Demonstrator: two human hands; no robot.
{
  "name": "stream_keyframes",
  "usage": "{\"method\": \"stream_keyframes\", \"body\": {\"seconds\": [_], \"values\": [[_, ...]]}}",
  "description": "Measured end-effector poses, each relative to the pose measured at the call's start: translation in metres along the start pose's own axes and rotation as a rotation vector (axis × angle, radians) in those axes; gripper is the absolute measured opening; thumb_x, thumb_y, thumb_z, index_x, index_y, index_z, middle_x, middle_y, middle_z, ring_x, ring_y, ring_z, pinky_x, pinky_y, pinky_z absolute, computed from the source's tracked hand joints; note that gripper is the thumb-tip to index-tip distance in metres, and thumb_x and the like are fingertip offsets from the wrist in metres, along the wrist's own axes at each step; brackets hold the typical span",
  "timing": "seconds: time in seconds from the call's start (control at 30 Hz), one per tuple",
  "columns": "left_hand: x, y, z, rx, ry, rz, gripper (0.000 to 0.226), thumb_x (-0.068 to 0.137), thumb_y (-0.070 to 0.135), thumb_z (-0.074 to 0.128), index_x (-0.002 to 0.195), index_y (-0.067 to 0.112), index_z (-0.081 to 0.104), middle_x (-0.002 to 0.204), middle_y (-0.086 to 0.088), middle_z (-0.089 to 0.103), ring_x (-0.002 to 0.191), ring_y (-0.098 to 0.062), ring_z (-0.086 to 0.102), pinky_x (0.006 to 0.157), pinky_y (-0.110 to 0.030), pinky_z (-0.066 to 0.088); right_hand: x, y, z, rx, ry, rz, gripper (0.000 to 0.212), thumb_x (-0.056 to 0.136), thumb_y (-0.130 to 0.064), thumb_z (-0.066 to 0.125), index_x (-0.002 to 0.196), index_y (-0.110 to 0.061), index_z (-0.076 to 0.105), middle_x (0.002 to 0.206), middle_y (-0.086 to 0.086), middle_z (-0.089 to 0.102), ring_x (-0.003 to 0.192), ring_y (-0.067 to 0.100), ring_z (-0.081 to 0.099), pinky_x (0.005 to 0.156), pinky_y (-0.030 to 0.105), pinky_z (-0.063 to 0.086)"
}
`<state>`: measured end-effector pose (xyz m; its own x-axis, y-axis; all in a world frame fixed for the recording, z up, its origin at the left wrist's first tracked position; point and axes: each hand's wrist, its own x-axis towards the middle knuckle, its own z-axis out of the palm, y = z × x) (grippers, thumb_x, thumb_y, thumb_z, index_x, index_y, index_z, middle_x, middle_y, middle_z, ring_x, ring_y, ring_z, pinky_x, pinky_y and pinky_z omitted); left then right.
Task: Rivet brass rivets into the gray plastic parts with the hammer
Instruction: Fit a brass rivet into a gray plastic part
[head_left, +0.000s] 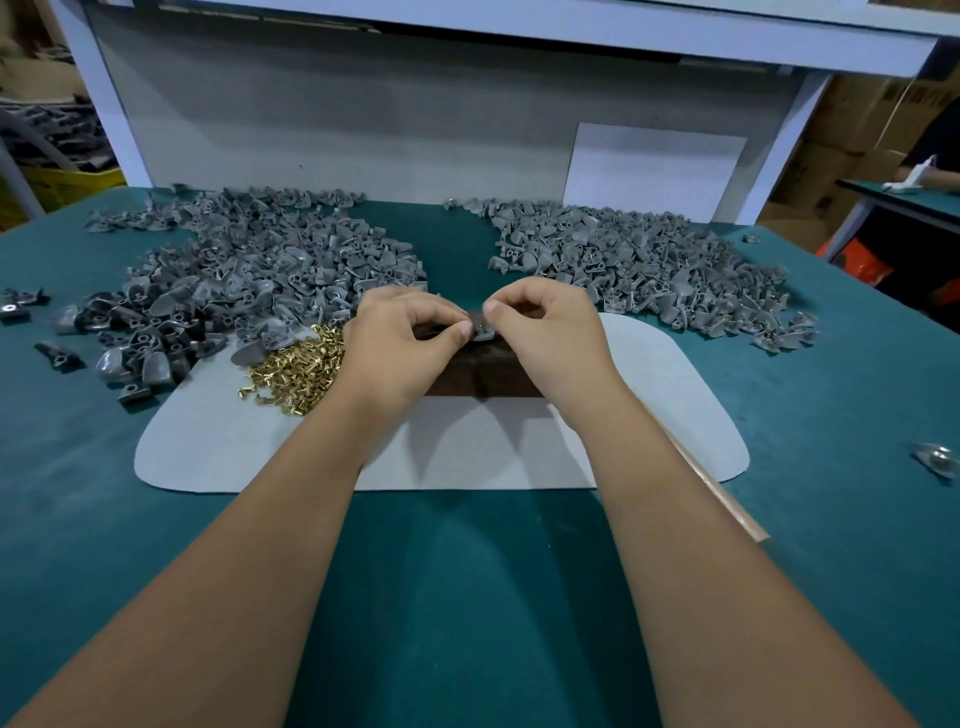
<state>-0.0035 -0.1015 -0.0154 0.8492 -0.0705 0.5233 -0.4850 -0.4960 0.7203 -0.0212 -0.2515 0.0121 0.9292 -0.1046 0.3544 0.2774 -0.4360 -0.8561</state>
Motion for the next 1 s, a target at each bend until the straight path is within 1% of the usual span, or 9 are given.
{"method": "stream_keyframes", "body": {"seconds": [0.1, 0.2, 0.27, 0.37, 0.43, 0.57, 0.7, 0.8, 1.0], "values": [[0.0006, -0.0008, 0.0003, 0.014, -0.006, 0.010, 0.006, 0.087, 0.018, 0.073, 0.088, 0.016, 0.079, 0.095, 0.005, 0.074, 0.115, -0.026, 0.058, 0.105, -0.047, 0.040, 0.0006, 0.0015, 0.0036, -0.118, 0.007, -0.045, 0.010, 0.083, -0.013, 0.066, 0.074, -0.017, 0.068, 0.068, -0.010, 0.061, 0.064, 0.004, 0.053, 0.066, 0.022, 0.045], [0.0015, -0.0013, 0.0001, 0.005, -0.012, 0.011, 0.007, 0.086, 0.018, 0.074, 0.088, 0.014, 0.080, 0.095, 0.003, 0.074, 0.114, -0.027, 0.059, 0.105, -0.048, 0.041, 0.0013, 0.0036, 0.0073, -0.210, 0.021, -0.073, 0.010, 0.084, -0.015, 0.065, 0.075, -0.019, 0.065, 0.080, -0.002, 0.063, 0.073, 0.012, 0.056, 0.072, 0.028, 0.047], [0.0018, -0.0016, -0.0002, 0.006, -0.010, 0.013, 0.007, 0.086, 0.018, 0.074, 0.088, 0.015, 0.080, 0.094, 0.004, 0.074, 0.114, -0.027, 0.060, 0.105, -0.048, 0.041, 0.0009, 0.0043, 0.0081, -0.258, 0.031, -0.089, 0.008, 0.087, -0.018, 0.063, 0.078, -0.019, 0.064, 0.087, 0.001, 0.064, 0.079, 0.013, 0.056, 0.074, 0.027, 0.045], [0.0019, -0.0019, 0.0000, 0.023, -0.010, 0.016, 0.006, 0.086, 0.020, 0.074, 0.088, 0.017, 0.079, 0.095, 0.005, 0.074, 0.115, -0.026, 0.059, 0.106, -0.049, 0.039, 0.0000, 0.0039, 0.0058, -0.263, 0.018, -0.112, 0.010, 0.089, -0.017, 0.059, 0.082, -0.016, 0.066, 0.087, 0.002, 0.064, 0.083, 0.014, 0.055, 0.072, 0.024, 0.038], [0.0018, -0.0020, 0.0003, 0.028, -0.006, 0.016, 0.006, 0.086, 0.021, 0.074, 0.088, 0.019, 0.079, 0.095, 0.007, 0.074, 0.116, -0.025, 0.058, 0.107, -0.048, 0.038, -0.0004, 0.0026, 0.0032, -0.247, 0.004, -0.103, 0.012, 0.090, -0.015, 0.057, 0.083, -0.013, 0.067, 0.085, 0.001, 0.064, 0.081, 0.013, 0.054, 0.070, 0.023, 0.035], [0.0022, -0.0020, 0.0002, 0.017, -0.004, 0.014, 0.005, 0.086, 0.020, 0.075, 0.088, 0.020, 0.079, 0.094, 0.007, 0.073, 0.116, -0.025, 0.059, 0.107, -0.049, 0.038, -0.0008, -0.0005, -0.0010, -0.171, -0.013, -0.064, 0.018, 0.092, -0.015, 0.054, 0.085, -0.007, 0.069, 0.083, 0.001, 0.065, 0.079, 0.012, 0.054, 0.070, 0.025, 0.039], [0.0026, -0.0027, 0.0000, 0.012, -0.017, 0.000, 0.006, 0.086, 0.021, 0.075, 0.089, 0.018, 0.079, 0.096, 0.005, 0.074, 0.116, -0.027, 0.059, 0.106, -0.052, 0.039, -0.0018, -0.0016, -0.0016, -0.183, -0.043, -0.065, 0.009, 0.087, -0.014, 0.063, 0.080, -0.013, 0.067, 0.074, -0.006, 0.059, 0.069, 0.007, 0.051, 0.067, 0.021, 0.039], [0.0027, -0.0026, -0.0002, -0.001, -0.026, 0.000, 0.007, 0.086, 0.020, 0.075, 0.089, 0.015, 0.079, 0.097, 0.003, 0.074, 0.115, -0.030, 0.059, 0.104, -0.054, 0.040, -0.0017, -0.0009, -0.0012, -0.195, -0.042, -0.079, 0.009, 0.086, -0.014, 0.066, 0.076, -0.015, 0.066, 0.071, -0.006, 0.057, 0.065, 0.007, 0.050, 0.066, 0.022, 0.041], [0.0027, -0.0014, -0.0005, 0.003, -0.028, -0.003, 0.007, 0.086, 0.020, 0.074, 0.090, 0.016, 0.079, 0.097, 0.005, 0.074, 0.117, -0.029, 0.058, 0.106, -0.053, 0.039, 0.0009, 0.0027, 0.0022, -0.271, -0.034, -0.105, 0.014, 0.087, -0.017, 0.065, 0.074, -0.021, 0.062, 0.080, -0.002, 0.059, 0.069, 0.008, 0.049, 0.067, 0.022, 0.036]]}}
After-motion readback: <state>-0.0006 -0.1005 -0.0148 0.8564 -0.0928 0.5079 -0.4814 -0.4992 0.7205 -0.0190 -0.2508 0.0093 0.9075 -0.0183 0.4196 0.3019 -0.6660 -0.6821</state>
